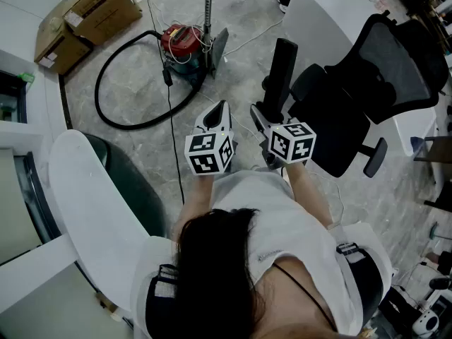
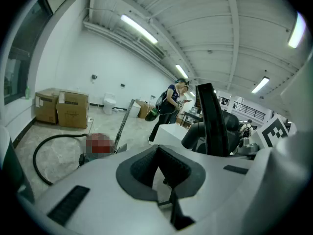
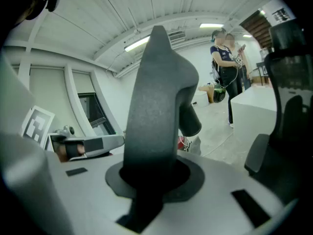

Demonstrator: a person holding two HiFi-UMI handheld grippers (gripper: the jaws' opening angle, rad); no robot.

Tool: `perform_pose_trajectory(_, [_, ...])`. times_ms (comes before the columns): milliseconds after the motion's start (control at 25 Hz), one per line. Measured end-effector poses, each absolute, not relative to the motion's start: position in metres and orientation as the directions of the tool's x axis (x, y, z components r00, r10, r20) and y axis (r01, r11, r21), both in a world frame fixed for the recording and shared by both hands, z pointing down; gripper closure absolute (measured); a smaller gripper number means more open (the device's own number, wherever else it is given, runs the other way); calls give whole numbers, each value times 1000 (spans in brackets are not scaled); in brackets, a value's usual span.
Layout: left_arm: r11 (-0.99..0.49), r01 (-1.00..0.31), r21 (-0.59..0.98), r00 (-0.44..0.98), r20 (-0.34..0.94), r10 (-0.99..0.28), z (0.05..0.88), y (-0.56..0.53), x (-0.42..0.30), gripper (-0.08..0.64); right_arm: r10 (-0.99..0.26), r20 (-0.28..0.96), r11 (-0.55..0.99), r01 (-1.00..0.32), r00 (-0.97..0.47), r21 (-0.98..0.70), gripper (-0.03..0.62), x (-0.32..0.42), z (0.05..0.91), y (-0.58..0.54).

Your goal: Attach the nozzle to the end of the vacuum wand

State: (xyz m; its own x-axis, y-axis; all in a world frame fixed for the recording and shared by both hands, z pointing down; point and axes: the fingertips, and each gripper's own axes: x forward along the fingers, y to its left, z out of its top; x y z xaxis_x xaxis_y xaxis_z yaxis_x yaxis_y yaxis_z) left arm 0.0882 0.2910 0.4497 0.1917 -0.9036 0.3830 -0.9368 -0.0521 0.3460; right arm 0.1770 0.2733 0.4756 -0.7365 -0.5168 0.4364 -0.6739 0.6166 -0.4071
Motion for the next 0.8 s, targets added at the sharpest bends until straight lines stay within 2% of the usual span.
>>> perform_pose_trajectory(800, [-53, -932, 359, 206, 403, -892, 456, 276, 39, 558, -486, 431, 631, -646, -760, -429, 515, 120, 475, 257])
